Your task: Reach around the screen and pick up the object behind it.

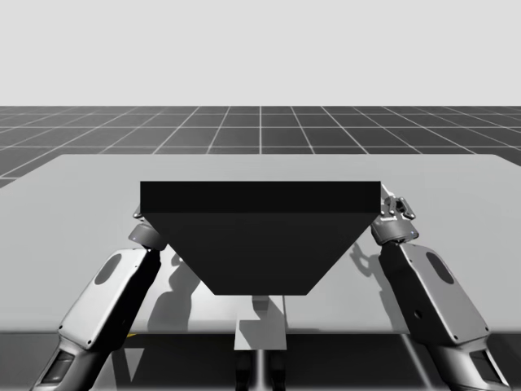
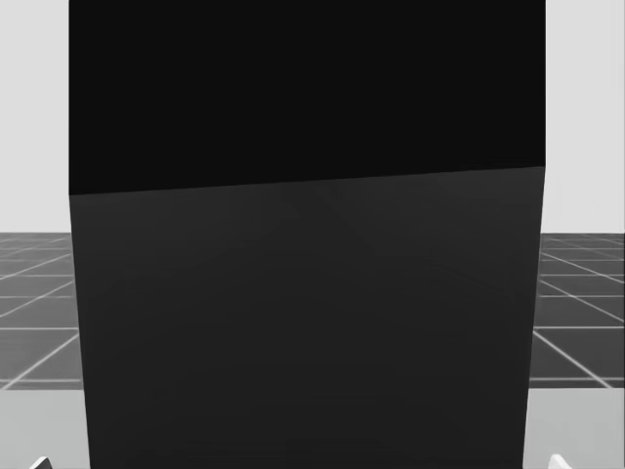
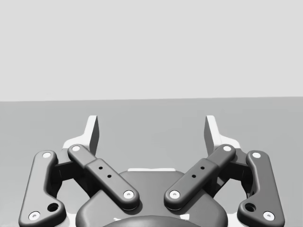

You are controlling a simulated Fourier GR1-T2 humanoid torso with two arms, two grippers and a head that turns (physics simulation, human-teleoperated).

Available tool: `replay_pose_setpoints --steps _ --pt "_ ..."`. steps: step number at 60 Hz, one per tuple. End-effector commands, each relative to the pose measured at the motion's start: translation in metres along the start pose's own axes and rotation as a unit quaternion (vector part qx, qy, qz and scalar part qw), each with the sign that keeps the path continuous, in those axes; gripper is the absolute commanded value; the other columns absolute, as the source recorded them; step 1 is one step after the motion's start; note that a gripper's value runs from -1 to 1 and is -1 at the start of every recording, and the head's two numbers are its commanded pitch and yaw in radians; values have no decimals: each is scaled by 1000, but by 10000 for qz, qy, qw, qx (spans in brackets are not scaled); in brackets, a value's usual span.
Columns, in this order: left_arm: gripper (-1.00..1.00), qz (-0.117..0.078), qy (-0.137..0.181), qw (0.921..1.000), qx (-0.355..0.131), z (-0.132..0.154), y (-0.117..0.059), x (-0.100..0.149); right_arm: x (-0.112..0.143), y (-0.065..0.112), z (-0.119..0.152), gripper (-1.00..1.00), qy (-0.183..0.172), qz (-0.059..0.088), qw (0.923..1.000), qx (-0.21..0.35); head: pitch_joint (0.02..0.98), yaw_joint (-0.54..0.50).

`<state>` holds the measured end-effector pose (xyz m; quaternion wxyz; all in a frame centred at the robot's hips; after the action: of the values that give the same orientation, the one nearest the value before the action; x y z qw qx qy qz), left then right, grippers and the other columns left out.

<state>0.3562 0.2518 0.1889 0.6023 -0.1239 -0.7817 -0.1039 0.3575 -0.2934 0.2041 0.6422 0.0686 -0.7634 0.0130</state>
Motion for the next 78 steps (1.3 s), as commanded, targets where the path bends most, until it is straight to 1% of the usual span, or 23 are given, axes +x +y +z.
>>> replay_pose_setpoints --steps 1,5,8,11,13,18,19,22,24,31,33,36,41,44,47,50,52,54,61,65,67,72,78 --pt "-1000 -6 2 10000 -1 0 0 0 0 1 2 -1000 48 -60 10000 35 148 -10" --pt "-1000 6 3 10000 -5 0 1 2 2 2 3 -1000 -3 -81 9999 138 148 -11" --pt "-1000 -39 23 10000 -30 1 3 8 2 3 3 -1000 -12 -33 9997 227 147 -13" --pt "-1000 36 46 9999 -125 4 5 15 4 4 4 -1000 22 -4 9994 344 146 -15" --pt "-1000 11 79 9998 -169 7 6 21 5 4 6 -1000 26 35 9992 390 146 -17" --pt "-1000 7 203 9992 -331 14 8 31 10 7 12 -1000 60 44 9978 652 147 -15" --pt "-1000 -48 262 9989 -396 18 9 35 12 10 15 -1000 80 52 9968 798 148 -14" --pt "-1000 -53 320 9983 -476 22 9 38 13 13 20 -1000 96 53 9952 970 148 -11" --pt "-1000 -105 407 9974 -578 28 10 41 13 16 27 -1000 128 101 9926 1201 148 -9" --pt "-1000 -219 676 9931 -935 44 12 40 12 18 47 -1000 239 151 9851 1697 150 -11" --pt "-1000 -227 707 9924 -978 48 13 40 12 17 51 -1000 258 136 9838 1769 151 -11" --pt "-1000 -145 789 9903 -1134 55 15 39 13 16 60 -1000 299 49 9810 1917 152 -12" --pt "-1000 -83 865 9869 -1356 68 21 40 16 12 77 -1000 353 -5 9767 2119 154 -14" --pt "-1000 -115 909 9849 -1466 75 24 41 18 10 87 -1000 344 -60 9735 2260 156 -15" --pt "-1000 -190 938 9832 -1552 83 28 42 19 8 99 -1000 350 -44 9708 2372 158 -15" --pt "-1000 -230 979 9814 -1638 88 30 43 19 7 110 -1000 351 -113 9665 2542 160 -14" --pt "-1000 -266 990 9807 -1663 91 31 43 19 7 115 -1000 369 -111 9646 2610 160 -13" --pt "-1000 -285 1027 9786 -1759 95 32 43 18 6 124 -1000 381 -47 9621 2699 161 -13" --pt "-1000 -379 1142 9739 -1923 103 34 40 13 5 140 -1000 533 28 9600 2749 163 -15" --pt "-1000 -397 1212 9720 -1972 106 36 37 10 4 148 -1000 618 -35 9584 2787 165 -17" --pt "-1000 -401 1266 9705 -2013 109 38 34 6 3 153 -1000 675 -31 9587 2762 165 -18" --pt "-1000 -413 1336 9693 -2024 112 39 30 0 1 158 -1000 829 -135 9605 2653 168 -20" --pt "-1000 -396 1380 9682 -2049 116 41 26 -8 -4 162 -1000 911 -140 9625 2549 170 -22"
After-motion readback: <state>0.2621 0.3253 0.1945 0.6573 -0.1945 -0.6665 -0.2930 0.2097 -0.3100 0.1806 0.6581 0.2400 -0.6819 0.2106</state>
